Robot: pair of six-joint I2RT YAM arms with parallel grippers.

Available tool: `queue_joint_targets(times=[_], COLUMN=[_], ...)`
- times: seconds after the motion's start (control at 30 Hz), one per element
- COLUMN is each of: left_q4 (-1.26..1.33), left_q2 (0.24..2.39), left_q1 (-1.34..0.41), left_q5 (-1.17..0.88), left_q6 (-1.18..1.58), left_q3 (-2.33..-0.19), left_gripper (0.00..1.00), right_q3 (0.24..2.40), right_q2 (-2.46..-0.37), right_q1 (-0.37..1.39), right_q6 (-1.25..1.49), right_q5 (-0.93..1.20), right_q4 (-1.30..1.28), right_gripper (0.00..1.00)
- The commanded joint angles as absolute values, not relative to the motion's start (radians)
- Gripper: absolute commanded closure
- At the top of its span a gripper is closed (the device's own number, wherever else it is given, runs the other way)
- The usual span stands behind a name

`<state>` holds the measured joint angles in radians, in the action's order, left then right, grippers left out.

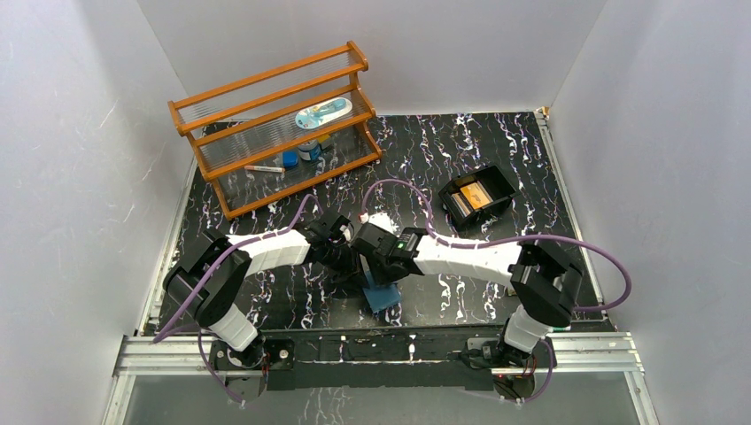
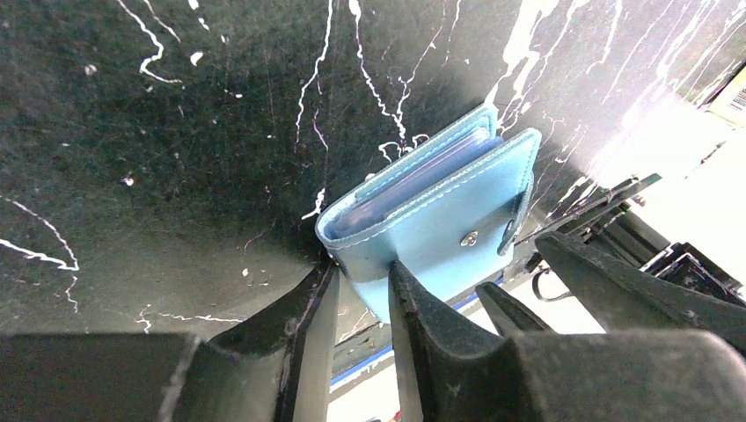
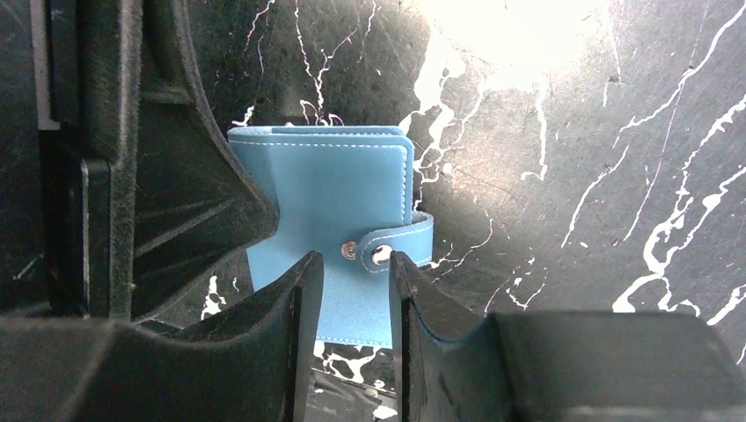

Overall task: Put the credit cards into the card holder
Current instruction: Close the card holder at the center of the board.

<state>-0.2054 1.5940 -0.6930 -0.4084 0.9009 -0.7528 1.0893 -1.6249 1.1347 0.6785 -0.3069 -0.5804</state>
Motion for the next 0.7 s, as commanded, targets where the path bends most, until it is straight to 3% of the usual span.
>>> queue_joint_targets(times=[0.0, 0.3, 0.57, 0.6, 0.67], left_q4=[-0.249, -0.247, -0.247, -0.247, -0.247], left_q2=[1.601, 1.597, 1.597, 1.597, 1.595], left_q1=[-0.695, -0.695, -0.695, -0.696, -0.695], left_q5=[-0.358, -0.357, -0.357, -0.357, -0.357], left_q6=[0.89, 0.89, 0.889, 0.888, 0.89], left_q3=[-0.748, -0.746, -0.746, -0.746, -0.744], left_gripper=[0.74, 0.74, 0.74, 0.74, 0.74], right_q3=[1.148, 1.155, 1.145, 1.144, 1.135], right_q2=[-1.658, -1.697, -1.676, -1.673, -1.664], right_q1=[1.152, 1.164, 1.169, 1.169, 1.168], right_q6=[0.674, 0.669, 0.669, 0.667, 0.666], right_q5=[-0.381, -0.413, -0.409, -0.394, -0.374], right_q4=[-0.628, -0.647, -0.632, -0.624, -0.613], right_gripper=[0.59, 0.65, 0.86, 0.86, 0.72])
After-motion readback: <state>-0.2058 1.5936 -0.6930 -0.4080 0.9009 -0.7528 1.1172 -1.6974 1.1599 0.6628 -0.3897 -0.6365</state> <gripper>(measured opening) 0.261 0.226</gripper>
